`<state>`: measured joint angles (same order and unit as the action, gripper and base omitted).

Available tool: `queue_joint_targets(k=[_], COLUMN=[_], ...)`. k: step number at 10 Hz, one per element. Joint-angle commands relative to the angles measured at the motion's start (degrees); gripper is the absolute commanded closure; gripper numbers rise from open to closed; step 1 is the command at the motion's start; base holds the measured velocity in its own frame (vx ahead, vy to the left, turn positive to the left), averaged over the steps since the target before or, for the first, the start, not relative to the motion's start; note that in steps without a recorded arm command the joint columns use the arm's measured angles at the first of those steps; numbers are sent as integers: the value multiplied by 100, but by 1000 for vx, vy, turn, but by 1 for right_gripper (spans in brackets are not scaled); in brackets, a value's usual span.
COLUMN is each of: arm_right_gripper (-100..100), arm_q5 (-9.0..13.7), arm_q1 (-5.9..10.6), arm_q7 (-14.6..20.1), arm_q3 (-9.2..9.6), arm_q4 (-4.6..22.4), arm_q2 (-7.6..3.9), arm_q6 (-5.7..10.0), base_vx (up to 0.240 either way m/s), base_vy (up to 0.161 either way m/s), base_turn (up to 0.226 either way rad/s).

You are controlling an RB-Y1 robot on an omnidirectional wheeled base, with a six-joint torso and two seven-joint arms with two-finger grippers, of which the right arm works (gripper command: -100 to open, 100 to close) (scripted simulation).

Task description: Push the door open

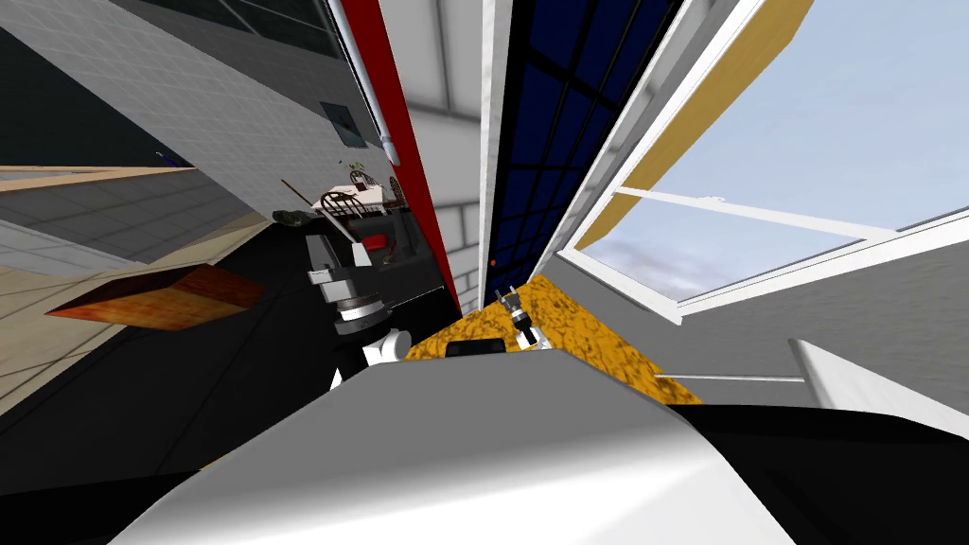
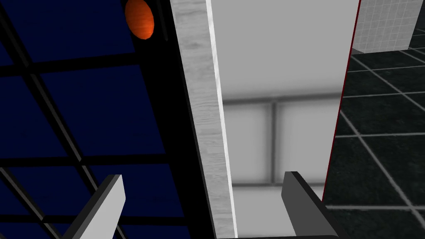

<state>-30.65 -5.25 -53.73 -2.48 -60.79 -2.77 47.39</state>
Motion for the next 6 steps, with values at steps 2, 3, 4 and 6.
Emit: queue_joint_targets(k=[2, 3, 4, 6], arm_right_gripper=[-100, -100, -100, -100], arm_q5=[-93, -167, -205, -304], arm_q1=[111, 163, 189, 258], arm_q7=[-233, -385, -460, -664], arm_q3=[-26, -33, -36, -44], arm_q4=[310, 480, 565, 792], arm_q2=[56, 104, 127, 201], arm_q6=[72, 101, 115, 154], base_vx=[22, 64, 70, 55], base_vy=[-99, -146, -145, -122], base_turn=[61, 89, 109, 64])
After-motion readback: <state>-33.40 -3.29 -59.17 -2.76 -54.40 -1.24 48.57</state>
